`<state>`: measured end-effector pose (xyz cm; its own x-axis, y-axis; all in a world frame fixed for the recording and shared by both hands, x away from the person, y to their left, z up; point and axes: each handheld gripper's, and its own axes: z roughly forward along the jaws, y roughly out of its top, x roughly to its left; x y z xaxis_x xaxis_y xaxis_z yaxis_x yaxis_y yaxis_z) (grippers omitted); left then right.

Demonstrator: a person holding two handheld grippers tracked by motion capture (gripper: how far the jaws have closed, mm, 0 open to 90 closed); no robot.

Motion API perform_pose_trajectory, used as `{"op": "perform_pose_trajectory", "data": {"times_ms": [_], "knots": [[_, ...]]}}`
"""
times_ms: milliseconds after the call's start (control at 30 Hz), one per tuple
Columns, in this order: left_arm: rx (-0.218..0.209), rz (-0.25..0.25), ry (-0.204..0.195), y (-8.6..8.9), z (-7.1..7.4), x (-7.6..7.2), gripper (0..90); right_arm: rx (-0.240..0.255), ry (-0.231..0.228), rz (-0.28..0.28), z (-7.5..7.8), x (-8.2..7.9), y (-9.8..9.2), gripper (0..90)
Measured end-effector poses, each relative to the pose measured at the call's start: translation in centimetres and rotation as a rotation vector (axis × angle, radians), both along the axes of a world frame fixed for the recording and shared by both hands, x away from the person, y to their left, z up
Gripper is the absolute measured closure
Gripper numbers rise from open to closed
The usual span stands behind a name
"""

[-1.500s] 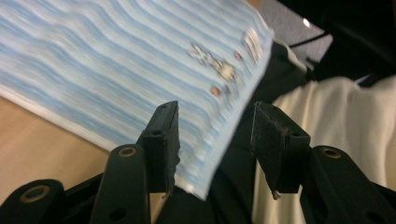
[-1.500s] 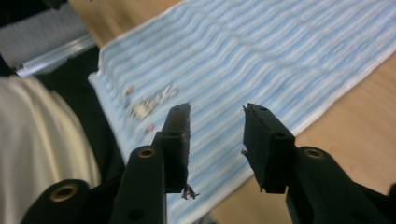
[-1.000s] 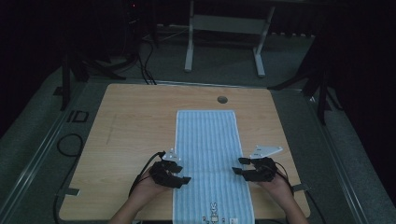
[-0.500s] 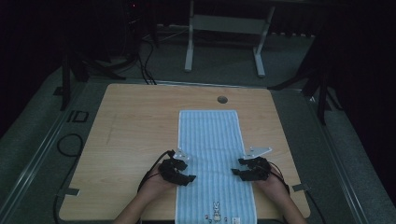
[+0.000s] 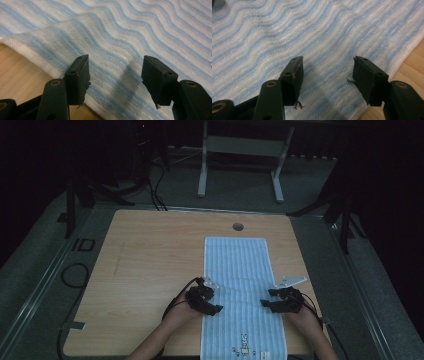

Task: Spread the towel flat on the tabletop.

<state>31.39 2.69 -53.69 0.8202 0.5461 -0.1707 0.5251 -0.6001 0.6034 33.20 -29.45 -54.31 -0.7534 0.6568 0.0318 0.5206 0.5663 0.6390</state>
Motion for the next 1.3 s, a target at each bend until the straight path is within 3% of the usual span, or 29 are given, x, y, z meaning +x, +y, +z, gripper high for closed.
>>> {"op": "perform_pose_trajectory", "data": {"times_ms": [100,133,167,267,333,467,800,933,1000,1167,1300], "knots": [[-0.007,-0.020,-0.012,0.3,0.6,-1.3,39.1,0.047,-0.010,0.011,0.8,-1.0,-0.2,47.1],[-0.007,-0.020,-0.012,0.3,0.6,-1.3,39.2,0.047,-0.010,0.011,0.8,-1.0,-0.2,47.1],[-0.004,-0.025,-0.002,0.5,0.7,-1.8,39.2,0.051,-0.029,0.016,1.2,-1.9,-0.3,55.5],[0.004,-0.046,0.019,0.6,0.4,-2.6,39.2,0.049,-0.027,-0.001,1.2,-2.6,-0.5,61.8],[0.017,-0.048,0.031,0.6,-0.2,-2.9,39.2,0.044,-0.015,0.001,0.9,-2.9,-0.6,61.9],[-0.003,-0.039,0.033,1.0,-0.4,-3.7,39.0,0.015,0.008,-0.006,0.1,-3.2,-0.9,61.2],[0.009,-0.055,0.036,1.0,-0.3,-4.7,39.0,0.027,0.012,-0.007,-0.1,-4.5,-0.7,49.8],[-0.015,0.003,0.028,1.4,0.3,-4.4,37.6,0.056,0.030,-0.008,0.0,-4.3,-0.9,46.9],[-0.015,0.030,0.009,1.8,0.8,-3.9,34.5,0.053,0.009,-0.014,0.5,-4.3,-1.1,44.9],[-0.010,0.108,-0.014,3.4,1.8,-1.8,34.5,0.045,0.010,-0.020,2.1,-2.8,-1.5,40.4],[-0.017,0.160,-0.053,4.7,2.7,0.6,34.5,0.030,-0.028,-0.046,3.4,-1.2,-1.7,41.3]]}}
